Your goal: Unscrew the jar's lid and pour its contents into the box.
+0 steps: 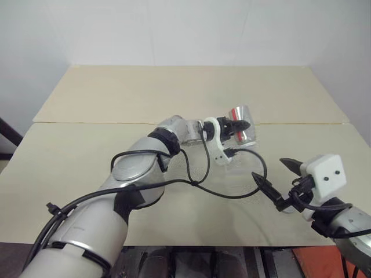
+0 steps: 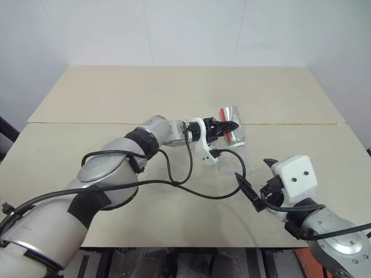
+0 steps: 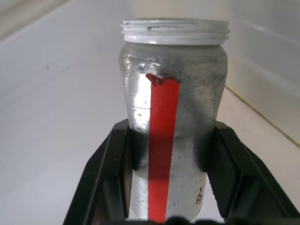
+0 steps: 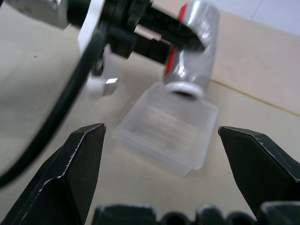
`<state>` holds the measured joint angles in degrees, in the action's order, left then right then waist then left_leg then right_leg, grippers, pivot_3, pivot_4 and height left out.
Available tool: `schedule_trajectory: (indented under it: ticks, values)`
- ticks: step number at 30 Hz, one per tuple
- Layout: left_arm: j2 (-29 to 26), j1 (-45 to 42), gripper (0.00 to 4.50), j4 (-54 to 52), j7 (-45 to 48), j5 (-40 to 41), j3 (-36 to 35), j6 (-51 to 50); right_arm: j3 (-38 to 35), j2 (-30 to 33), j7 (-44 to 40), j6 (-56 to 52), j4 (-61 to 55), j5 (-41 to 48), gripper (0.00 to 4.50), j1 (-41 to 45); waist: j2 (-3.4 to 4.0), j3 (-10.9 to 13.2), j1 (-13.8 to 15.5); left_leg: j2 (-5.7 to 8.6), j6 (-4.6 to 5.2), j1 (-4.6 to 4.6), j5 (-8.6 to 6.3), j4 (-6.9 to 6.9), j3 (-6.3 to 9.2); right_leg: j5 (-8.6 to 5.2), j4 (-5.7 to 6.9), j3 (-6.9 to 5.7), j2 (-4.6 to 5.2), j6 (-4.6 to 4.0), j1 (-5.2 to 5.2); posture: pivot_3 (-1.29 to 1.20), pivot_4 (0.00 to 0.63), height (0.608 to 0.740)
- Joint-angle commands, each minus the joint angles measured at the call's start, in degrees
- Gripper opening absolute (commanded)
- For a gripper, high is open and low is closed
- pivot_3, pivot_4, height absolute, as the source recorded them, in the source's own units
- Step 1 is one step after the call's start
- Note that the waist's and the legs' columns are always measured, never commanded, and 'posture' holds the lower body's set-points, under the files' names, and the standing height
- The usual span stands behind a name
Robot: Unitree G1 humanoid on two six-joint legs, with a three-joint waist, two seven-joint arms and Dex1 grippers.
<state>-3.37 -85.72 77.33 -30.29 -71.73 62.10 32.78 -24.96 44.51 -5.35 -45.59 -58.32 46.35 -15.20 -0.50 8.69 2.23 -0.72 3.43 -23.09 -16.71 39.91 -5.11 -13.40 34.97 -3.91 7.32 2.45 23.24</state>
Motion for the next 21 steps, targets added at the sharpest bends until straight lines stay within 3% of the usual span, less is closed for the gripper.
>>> schedule_trajectory:
  ticks: [1,7,12,14,17,19,21]
  values:
    - [0.26,-3.41,1.87,0.36,-2.72,-1.89,1.79,-1.72,0.28,1.21,2.15,3.4,-1.68,1.19,4.47,-0.61,0.0,0.0,0.06,-0.01,0.0,0.0,0.0,0.0,0.0,0.0,0.0,0.0,0.0,0.0,0.0,0.0,0.15,0.74]
    - [-0.36,-4.06,1.87,0.53,-7.24,-3.1,3.01,-2.25,0.93,2.13,3.34,4.43,-1.68,0.91,4.47,-1.78,0.01,0.0,0.11,-0.02,0.0,-0.01,0.0,0.02,0.01,0.0,0.01,0.01,0.02,0.0,0.0,0.0,0.15,0.74]
    - [-1.19,-1.78,1.87,1.0,-2.05,3.26,-2.49,1.62,1.34,1.78,2.89,3.25,-1.68,0.07,4.47,-0.86,0.03,-0.02,0.06,-0.01,-0.01,-0.01,0.01,0.04,0.0,0.0,0.02,0.0,0.02,0.0,0.0,0.0,0.15,0.74]
    - [-1.24,0.91,1.87,1.6,8.31,12.84,-10.91,5.87,1.76,1.58,2.43,2.71,-1.63,-1.04,4.47,-0.6,0.05,-0.03,0.02,-0.04,-0.01,0.0,0.01,0.06,0.0,0.0,0.04,0.0,0.02,0.0,0.0,0.0,0.15,0.74]
    - [-0.31,7.17,1.87,1.81,31.96,32.61,-28.3,9.47,2.15,1.06,1.89,2.55,-1.19,-2.01,4.47,-0.33,0.11,-0.06,-0.16,-0.12,-0.06,0.05,0.04,0.13,-0.04,0.0,0.1,0.0,0.02,-0.01,-0.01,0.0,0.15,0.74]
    - [1.76,11.07,1.87,0.61,47.7,47.35,-41.39,4.73,2.25,0.63,1.59,2.56,-1.02,-2.26,4.47,-0.15,0.13,-0.08,-0.3,-0.12,-0.1,0.1,0.07,0.18,-0.09,0.0,0.18,0.01,0.02,-0.02,-0.02,0.0,0.15,0.74]
    - [3.5,13.52,1.87,-1.13,57.83,58.59,-51.63,-2.22,2.56,0.18,1.21,2.63,-0.71,-2.76,4.47,0.0,0.14,-0.08,-0.31,-0.1,-0.11,0.08,0.09,0.32,-0.09,0.0,0.25,-0.03,0.02,-0.02,-0.02,0.0,0.15,0.74]
